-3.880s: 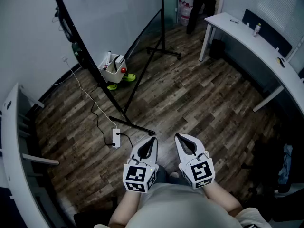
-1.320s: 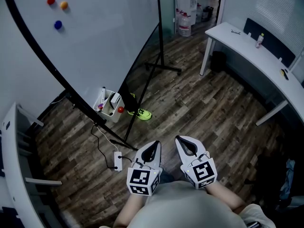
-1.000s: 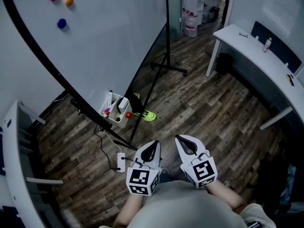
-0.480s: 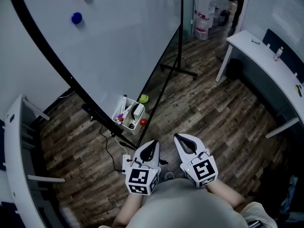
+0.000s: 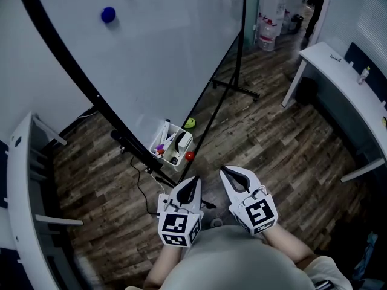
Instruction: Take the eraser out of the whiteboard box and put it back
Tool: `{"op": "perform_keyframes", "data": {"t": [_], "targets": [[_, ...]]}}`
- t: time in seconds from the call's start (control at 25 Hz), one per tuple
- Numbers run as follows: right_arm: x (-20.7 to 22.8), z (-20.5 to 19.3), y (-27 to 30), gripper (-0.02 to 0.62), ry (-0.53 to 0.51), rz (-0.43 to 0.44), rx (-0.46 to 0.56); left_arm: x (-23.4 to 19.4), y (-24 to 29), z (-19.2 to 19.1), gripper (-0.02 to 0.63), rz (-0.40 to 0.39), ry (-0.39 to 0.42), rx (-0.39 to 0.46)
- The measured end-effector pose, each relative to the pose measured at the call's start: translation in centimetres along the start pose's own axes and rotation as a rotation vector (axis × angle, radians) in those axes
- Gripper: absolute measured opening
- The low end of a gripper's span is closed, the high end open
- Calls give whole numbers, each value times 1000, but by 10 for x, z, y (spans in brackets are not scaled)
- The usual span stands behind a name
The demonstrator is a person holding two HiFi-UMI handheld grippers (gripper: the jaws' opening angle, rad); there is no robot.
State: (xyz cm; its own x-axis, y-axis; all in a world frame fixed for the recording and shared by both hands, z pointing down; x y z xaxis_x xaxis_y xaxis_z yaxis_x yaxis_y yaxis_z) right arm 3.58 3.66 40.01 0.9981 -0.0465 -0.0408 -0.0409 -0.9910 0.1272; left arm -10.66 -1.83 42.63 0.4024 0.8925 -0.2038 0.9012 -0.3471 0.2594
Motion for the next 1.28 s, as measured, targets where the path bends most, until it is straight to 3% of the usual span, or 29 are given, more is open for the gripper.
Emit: {"op": "perform_keyframes", "data": {"t": [0.36, 0.6, 1.28], "targets": [[7, 5, 18, 29, -2, 88, -6, -4, 2, 3, 2, 100, -33, 18], [18, 10, 42, 57, -21, 199, -1, -9, 9, 12, 2, 193, -71, 56], [26, 13, 110, 204, -111, 486, -1, -21, 31, 21, 2, 461, -127, 110]]}}
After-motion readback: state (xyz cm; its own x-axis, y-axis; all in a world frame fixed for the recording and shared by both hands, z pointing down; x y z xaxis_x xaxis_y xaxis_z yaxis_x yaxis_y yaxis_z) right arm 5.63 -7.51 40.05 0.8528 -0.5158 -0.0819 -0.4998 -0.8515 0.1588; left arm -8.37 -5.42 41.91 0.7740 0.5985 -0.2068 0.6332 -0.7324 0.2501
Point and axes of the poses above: the fingertips, and each gripper's own axes: y forward along the fingers, x to its right, z out of its top, the point moved 8 cm from there along -y, backward along the fingers, and after that the axes turned 10 degrees about -z, right-handed, at the moved point
